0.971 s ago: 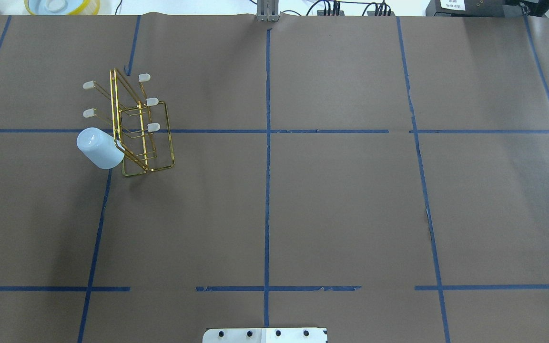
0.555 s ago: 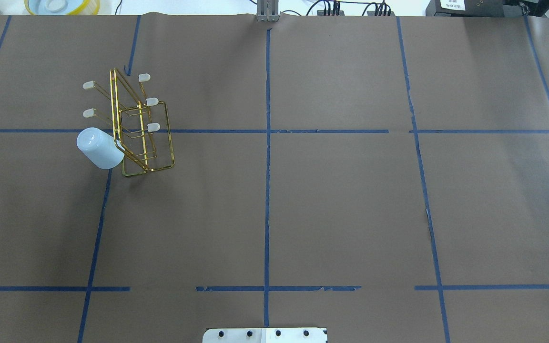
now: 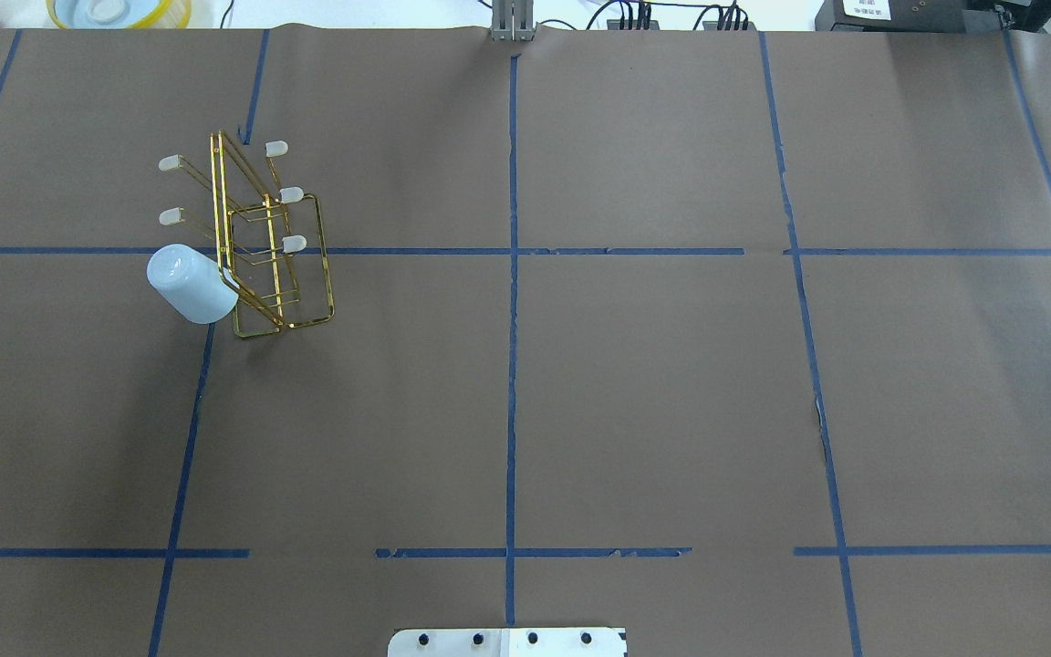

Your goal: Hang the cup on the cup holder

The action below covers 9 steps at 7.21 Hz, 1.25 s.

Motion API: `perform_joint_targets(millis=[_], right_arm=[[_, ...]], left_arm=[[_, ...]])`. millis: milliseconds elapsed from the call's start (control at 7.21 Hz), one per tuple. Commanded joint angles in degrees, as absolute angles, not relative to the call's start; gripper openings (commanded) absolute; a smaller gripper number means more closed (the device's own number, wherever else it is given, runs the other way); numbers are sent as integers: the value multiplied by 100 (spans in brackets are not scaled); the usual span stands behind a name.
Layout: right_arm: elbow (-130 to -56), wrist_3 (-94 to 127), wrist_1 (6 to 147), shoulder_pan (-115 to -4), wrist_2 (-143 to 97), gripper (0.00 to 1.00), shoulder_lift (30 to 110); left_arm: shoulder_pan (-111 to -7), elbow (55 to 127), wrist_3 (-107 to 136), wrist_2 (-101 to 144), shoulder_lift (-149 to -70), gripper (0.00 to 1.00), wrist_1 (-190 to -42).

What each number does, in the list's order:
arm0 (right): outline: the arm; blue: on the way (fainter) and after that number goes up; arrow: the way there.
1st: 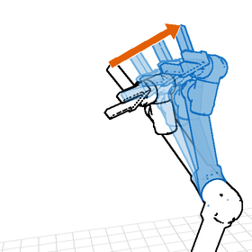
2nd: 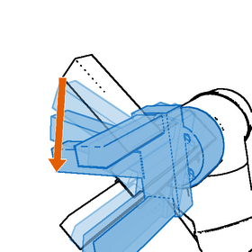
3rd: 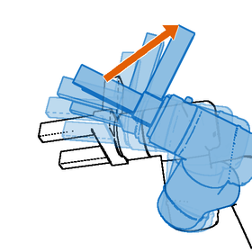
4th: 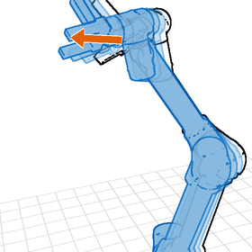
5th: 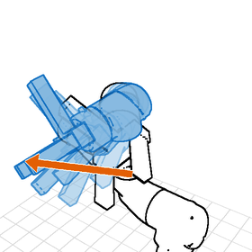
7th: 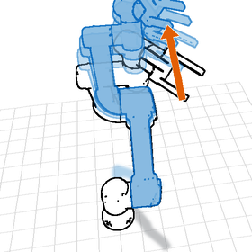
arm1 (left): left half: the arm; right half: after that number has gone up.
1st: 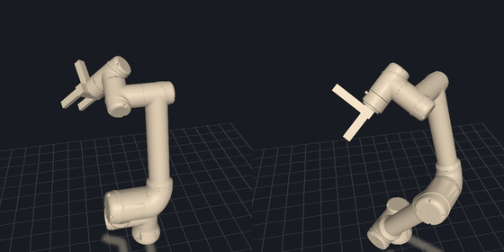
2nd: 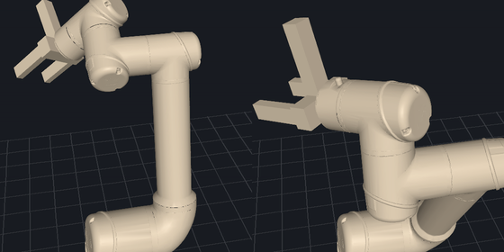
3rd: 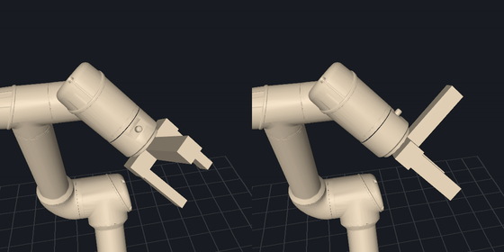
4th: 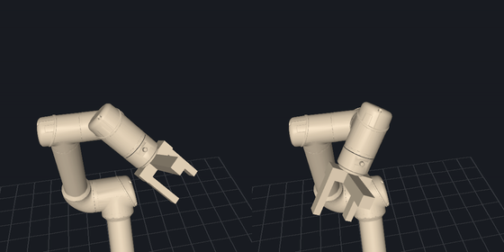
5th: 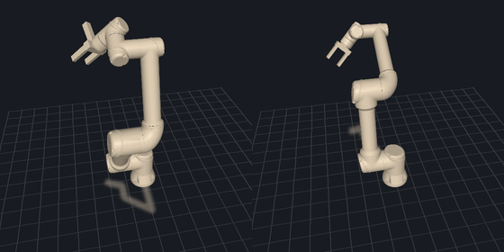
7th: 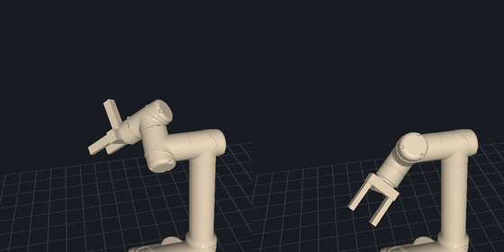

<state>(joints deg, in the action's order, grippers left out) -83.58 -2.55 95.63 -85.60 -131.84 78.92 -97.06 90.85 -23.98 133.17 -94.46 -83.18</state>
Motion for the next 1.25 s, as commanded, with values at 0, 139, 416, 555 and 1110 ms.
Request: perform_joint_targets(millis=[0, 139, 416, 555, 1110], right_arm=[[-8358, -255, 9562, -8561, -13184, 100, 7893], [-8358, -255, 9562, -8561, -13184, 100, 7893], [-8358, -255, 9562, -8561, -13184, 100, 7893], [-8350, -255, 9562, -8561, -13184, 100, 7893], [-8358, -255, 9562, -8561, -13184, 100, 7893]], left_arm=[[-9703, 9106, -2312, 13752, -9343, 100, -7605], [-9694, 9184, -2233, 13790, -9360, 100, -7402], [-9686, 9220, -1872, 13781, -9334, 100, -7514], [-9677, 9324, -1846, 13807, -9125, 100, -7715], [-9607, 9475, -1371, 13659, -8640, 100, -8517]])
